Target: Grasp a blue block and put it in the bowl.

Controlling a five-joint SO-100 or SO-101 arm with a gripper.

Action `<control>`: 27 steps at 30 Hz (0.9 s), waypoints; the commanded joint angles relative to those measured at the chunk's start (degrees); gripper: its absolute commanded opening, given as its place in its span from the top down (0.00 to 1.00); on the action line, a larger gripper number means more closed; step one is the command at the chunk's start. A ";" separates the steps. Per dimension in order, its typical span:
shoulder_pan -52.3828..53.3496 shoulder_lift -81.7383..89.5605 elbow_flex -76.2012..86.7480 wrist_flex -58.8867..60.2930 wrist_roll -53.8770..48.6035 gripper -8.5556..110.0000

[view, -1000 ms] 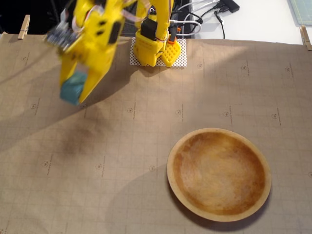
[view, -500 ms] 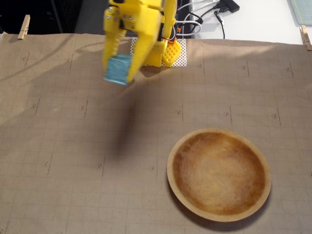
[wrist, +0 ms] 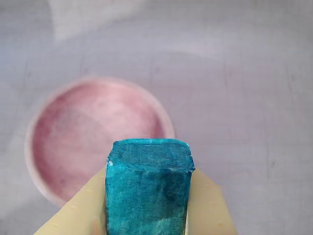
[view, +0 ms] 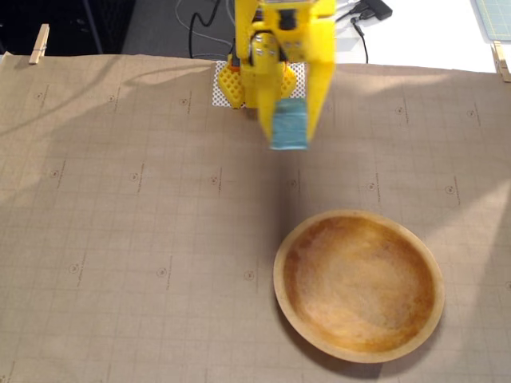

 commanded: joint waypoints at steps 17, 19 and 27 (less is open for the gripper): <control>-8.44 -20.30 -1.23 -23.29 -0.26 0.95; -6.77 -22.32 -1.32 -25.22 -0.26 0.95; -4.92 -31.38 -8.96 -27.86 -0.62 0.95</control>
